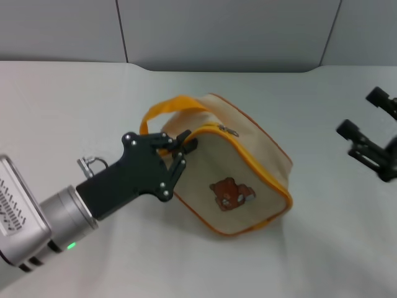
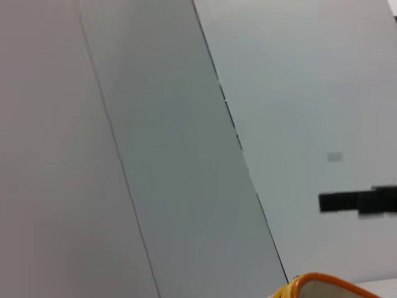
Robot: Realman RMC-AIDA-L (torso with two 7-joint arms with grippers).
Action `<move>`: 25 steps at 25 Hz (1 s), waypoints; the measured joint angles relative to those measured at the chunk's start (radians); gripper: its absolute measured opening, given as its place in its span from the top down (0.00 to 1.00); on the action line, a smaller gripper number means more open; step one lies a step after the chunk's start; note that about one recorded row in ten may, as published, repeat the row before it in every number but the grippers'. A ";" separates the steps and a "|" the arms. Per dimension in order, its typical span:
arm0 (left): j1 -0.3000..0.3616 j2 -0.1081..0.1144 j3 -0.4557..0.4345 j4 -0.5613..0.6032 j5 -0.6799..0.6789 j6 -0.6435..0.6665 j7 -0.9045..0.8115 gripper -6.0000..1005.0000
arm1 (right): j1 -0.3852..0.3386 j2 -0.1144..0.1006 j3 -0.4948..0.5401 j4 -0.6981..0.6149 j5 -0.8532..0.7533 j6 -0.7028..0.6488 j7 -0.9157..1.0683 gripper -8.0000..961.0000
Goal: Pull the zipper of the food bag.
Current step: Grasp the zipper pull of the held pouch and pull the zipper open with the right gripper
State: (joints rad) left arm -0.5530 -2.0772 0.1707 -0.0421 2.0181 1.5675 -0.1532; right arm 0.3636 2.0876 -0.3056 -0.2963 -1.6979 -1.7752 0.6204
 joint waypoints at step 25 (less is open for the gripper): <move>-0.027 -0.001 0.003 0.029 0.008 0.026 0.001 0.93 | 0.161 0.005 -0.022 0.511 0.004 0.194 -0.975 0.25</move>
State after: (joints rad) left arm -0.5800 -2.0786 0.1735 -0.0132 2.0262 1.5939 -0.1519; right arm 0.5245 2.0923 -0.3280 0.2149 -1.6936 -1.5817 -0.3543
